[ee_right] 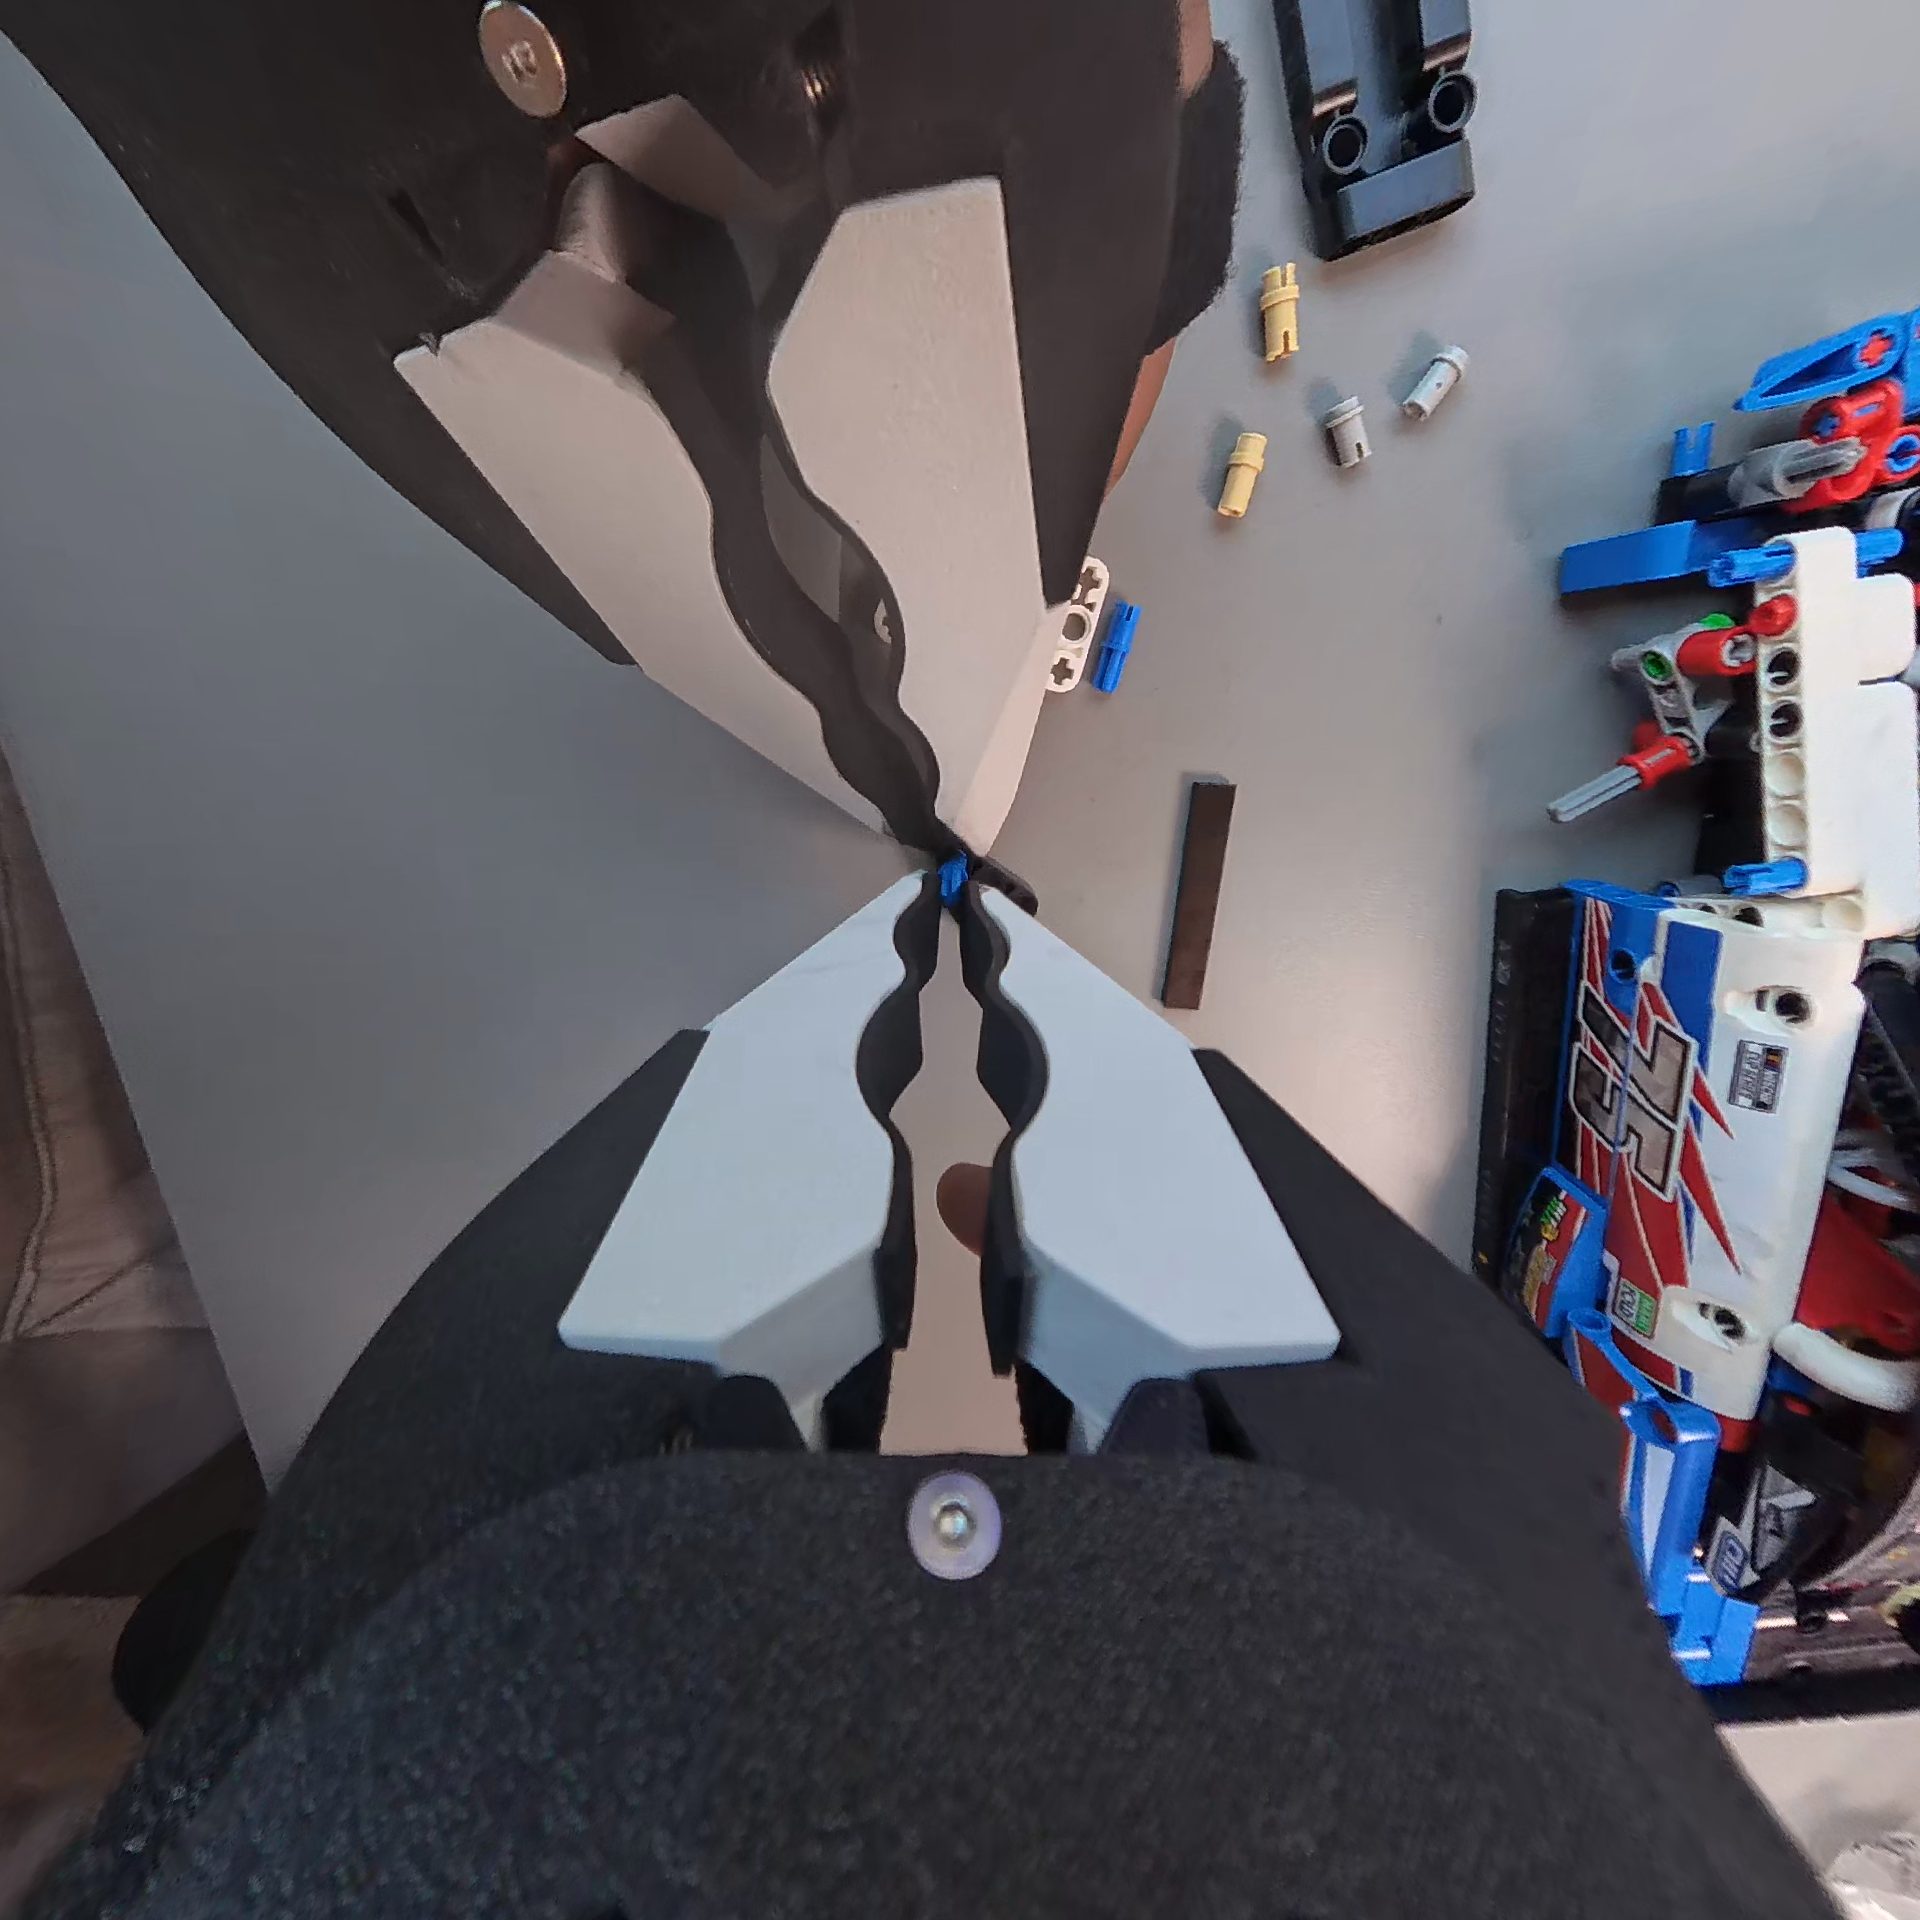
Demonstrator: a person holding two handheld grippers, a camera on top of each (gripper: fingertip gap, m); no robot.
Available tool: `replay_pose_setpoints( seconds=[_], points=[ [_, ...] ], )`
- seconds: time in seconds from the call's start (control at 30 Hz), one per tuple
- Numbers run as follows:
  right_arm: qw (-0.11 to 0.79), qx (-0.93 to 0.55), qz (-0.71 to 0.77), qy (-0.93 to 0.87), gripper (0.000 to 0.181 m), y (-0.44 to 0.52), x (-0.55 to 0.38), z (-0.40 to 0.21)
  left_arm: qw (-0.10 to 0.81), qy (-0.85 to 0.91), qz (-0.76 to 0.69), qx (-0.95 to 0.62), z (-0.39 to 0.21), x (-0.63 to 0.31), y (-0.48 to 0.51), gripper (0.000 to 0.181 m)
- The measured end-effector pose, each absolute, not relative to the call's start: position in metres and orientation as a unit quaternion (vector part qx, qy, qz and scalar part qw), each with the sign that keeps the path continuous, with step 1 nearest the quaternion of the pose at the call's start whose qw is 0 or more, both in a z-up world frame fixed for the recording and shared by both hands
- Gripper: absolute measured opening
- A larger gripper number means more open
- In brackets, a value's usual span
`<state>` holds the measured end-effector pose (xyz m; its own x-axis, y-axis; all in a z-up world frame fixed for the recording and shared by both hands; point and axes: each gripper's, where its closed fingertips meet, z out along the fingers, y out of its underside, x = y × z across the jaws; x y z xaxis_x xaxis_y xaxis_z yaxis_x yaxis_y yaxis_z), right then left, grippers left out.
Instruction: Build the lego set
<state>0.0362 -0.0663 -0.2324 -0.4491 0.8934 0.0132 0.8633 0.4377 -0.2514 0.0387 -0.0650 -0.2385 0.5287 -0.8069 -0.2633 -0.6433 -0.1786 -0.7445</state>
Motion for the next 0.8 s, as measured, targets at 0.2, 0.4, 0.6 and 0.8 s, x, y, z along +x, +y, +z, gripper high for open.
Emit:
replay_pose_setpoints(
  seconds=[0.2, 0.4, 0.6, 0.8],
  points=[
    [0.088, -0.522, 0.114, -0.841, 0.0, -0.0666, 0.0338, -0.2315, 0.43, 0.476, -0.092, -0.761, -0.2385, 0.0389, -0.0646, 0.001],
    [0.091, -0.523, 0.136, -0.836, 0.0, -0.0673, 0.0316, -0.2309, 0.431, 0.477, -0.091, -0.761, -0.2386, 0.0395, -0.0645, 0.001],
    [0.081, -0.514, 0.12, -0.846, 0.0, -0.0673, 0.0314, -0.2311, 0.431, 0.478, -0.091, -0.76, -0.2386, 0.0398, -0.0645, 0.001],
    [0.044, -0.502, 0.099, -0.858, 0.0, -0.068, 0.033, -0.2317, 0.431, 0.482, -0.089, -0.758, -0.2388, 0.0408, -0.0651, 0.001]
  ],
)
